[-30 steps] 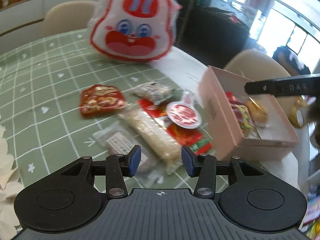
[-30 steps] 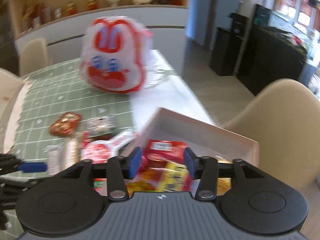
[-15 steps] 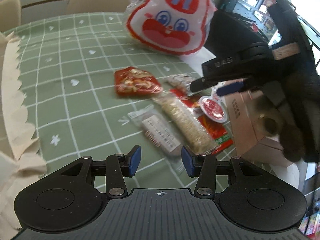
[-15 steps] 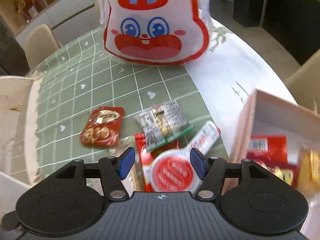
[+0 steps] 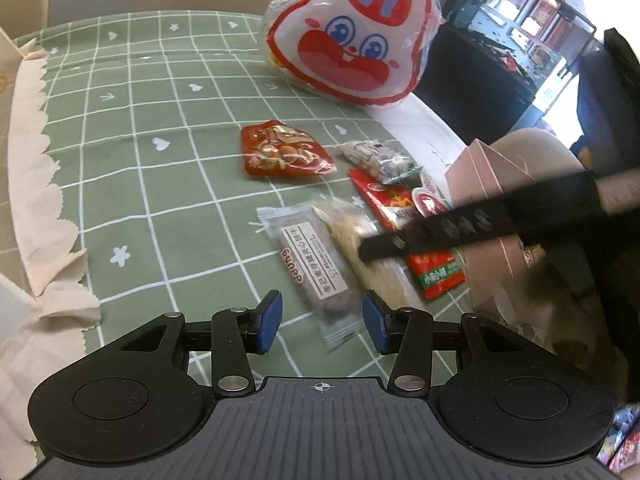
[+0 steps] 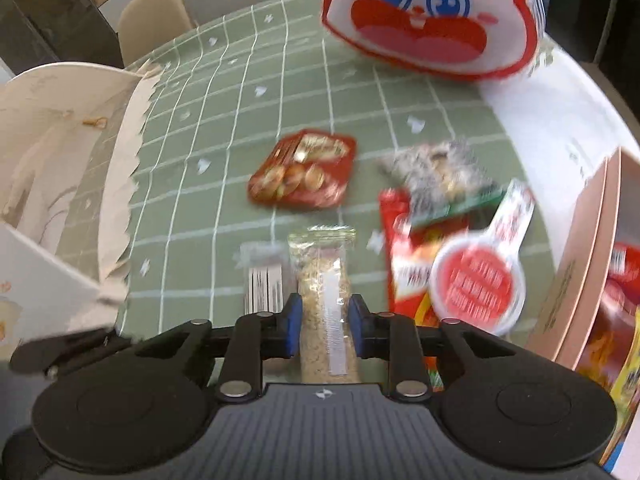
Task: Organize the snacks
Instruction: 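Grasp the clear grain-bar packet with the right tool, then grasp the clear brown biscuit packet with the left tool while the right tool lifts the grain bar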
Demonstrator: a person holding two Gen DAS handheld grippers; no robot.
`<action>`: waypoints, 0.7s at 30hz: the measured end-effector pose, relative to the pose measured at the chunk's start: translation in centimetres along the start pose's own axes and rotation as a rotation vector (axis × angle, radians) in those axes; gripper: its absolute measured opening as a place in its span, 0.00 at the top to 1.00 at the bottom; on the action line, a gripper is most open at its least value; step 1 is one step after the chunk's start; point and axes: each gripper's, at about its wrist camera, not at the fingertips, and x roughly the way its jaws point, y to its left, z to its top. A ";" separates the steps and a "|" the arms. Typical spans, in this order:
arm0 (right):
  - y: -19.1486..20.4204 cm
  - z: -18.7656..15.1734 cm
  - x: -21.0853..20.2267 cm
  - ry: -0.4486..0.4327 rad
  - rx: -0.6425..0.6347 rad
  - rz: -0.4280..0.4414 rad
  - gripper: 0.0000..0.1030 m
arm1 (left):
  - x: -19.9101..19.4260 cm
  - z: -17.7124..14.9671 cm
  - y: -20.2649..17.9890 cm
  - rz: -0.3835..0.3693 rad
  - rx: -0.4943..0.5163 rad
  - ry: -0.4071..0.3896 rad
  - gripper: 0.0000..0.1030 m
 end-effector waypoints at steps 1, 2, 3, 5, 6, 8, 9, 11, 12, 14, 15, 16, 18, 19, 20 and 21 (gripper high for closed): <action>0.0 -0.5 -0.2 0.002 0.011 0.009 0.79 | -0.1 -0.1 0.2 0.008 -0.009 -0.002 0.52; -0.2 -1.3 -0.6 0.004 0.033 0.021 0.80 | -0.1 -0.1 0.4 0.015 -0.018 -0.004 0.52; -0.3 -1.9 -1.0 0.006 0.051 0.030 0.81 | -0.1 0.0 0.5 0.022 -0.029 -0.007 0.52; -0.5 -3.2 -1.7 0.002 0.067 0.035 0.81 | 0.2 0.3 0.8 0.034 -0.052 -0.016 0.52; -0.4 -4.2 -2.3 -0.004 0.067 0.035 0.81 | 0.4 0.5 0.8 0.040 -0.055 -0.020 0.52; -0.3 -6.1 -3.1 -0.014 0.067 0.028 0.81 | 1.3 1.1 0.3 0.049 -0.039 -0.018 0.52; -0.3 -6.9 -3.5 -0.020 0.067 0.020 0.81 | 1.9 1.4 0.0 0.054 -0.026 -0.012 0.52; -0.3 -8.4 -4.0 -0.029 0.068 -0.019 0.81 | 3.3 2.1 -0.8 0.092 0.015 0.002 0.52; -0.5 -9.2 -4.3 -0.032 0.077 -0.038 0.81 | 3.8 2.4 -1.3 0.123 0.040 -0.007 0.52; -1.0 -10.5 -4.8 -0.037 0.098 -0.053 0.81 | 4.5 2.8 -2.1 0.158 0.084 -0.009 0.52; -1.2 -11.1 -5.2 -0.047 0.103 -0.055 0.81 | 4.9 2.9 -2.6 0.171 0.109 -0.008 0.52; -1.2 -11.5 -5.5 -0.060 0.103 -0.058 0.79 | 5.2 2.9 -3.1 0.186 0.136 -0.010 0.51; -1.1 -12.3 -6.2 -0.087 0.082 -0.090 0.72 | 5.6 2.7 -3.7 0.210 0.181 -0.011 0.51; -1.0 -12.5 -6.5 -0.100 0.070 -0.111 0.67 | 5.6 2.5 -3.9 0.218 0.197 -0.011 0.51; -0.9 -12.8 -6.8 -0.117 0.052 -0.136 0.65 | 5.5 2.4 -3.9 0.216 0.206 -0.010 0.51; -0.7 -13.0 -7.0 -0.127 0.039 -0.153 0.62 | 5.3 2.2 -3.9 0.209 0.209 -0.007 0.51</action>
